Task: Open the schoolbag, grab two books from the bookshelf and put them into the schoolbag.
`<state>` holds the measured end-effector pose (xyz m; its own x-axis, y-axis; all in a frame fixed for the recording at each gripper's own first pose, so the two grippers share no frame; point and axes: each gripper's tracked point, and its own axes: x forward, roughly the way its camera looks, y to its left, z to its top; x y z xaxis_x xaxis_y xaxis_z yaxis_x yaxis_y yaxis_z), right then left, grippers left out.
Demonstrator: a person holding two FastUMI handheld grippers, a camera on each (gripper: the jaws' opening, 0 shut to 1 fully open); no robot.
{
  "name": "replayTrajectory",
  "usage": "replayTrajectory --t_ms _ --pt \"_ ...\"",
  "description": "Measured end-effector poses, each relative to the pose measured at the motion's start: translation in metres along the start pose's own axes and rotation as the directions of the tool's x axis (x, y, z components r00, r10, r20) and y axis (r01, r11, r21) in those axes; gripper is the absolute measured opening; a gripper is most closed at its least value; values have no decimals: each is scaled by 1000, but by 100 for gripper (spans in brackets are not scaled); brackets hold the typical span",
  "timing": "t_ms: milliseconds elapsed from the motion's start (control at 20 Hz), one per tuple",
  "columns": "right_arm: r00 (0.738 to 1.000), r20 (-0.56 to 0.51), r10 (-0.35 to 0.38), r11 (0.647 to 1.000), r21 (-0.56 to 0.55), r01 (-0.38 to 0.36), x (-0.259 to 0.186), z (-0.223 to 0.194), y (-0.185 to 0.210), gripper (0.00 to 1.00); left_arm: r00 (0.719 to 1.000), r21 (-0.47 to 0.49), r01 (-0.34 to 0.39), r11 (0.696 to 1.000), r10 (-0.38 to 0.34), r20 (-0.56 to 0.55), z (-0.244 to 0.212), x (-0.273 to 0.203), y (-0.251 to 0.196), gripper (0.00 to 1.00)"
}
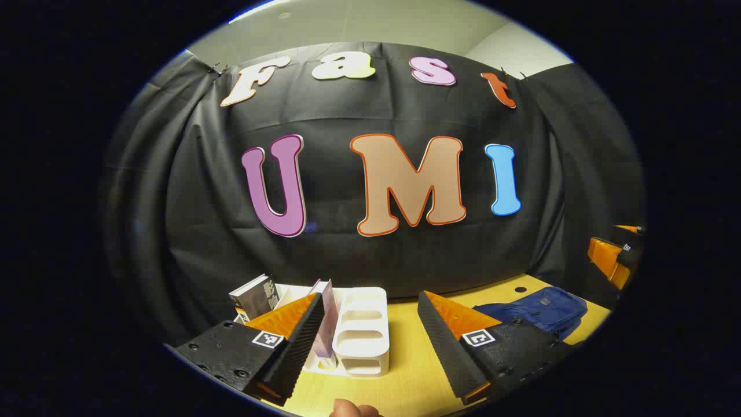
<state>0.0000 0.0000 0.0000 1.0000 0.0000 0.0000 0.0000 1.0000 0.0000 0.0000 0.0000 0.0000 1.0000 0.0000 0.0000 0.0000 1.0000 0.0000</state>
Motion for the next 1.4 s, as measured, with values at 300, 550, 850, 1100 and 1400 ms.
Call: replayTrajectory --t_ms 300,550,850,1100,1400 --pt "1000 -3 7 1000 3 -7 2 -2 -9 98 1000 23 -12 1000 12 4 5 -4 -3 95" --pt "1000 -1 15 1000 -12 -15 2 -2 -9 98 1000 25 -15 1000 15 -5 3 -5 -3 95" --pt "999 7 33 999 -29 -32 4 1 -4 98 1000 26 -20 999 20 9 7 -5 -1 95" --pt "999 9 49 997 -59 -49 11 2 2 98 999 37 -44 998 44 -7 1 -4 9 95" --pt "974 -12 225 936 -274 -220 23 -9 35 95 997 33 -69 997 70 -14 -2 -5 23 95"
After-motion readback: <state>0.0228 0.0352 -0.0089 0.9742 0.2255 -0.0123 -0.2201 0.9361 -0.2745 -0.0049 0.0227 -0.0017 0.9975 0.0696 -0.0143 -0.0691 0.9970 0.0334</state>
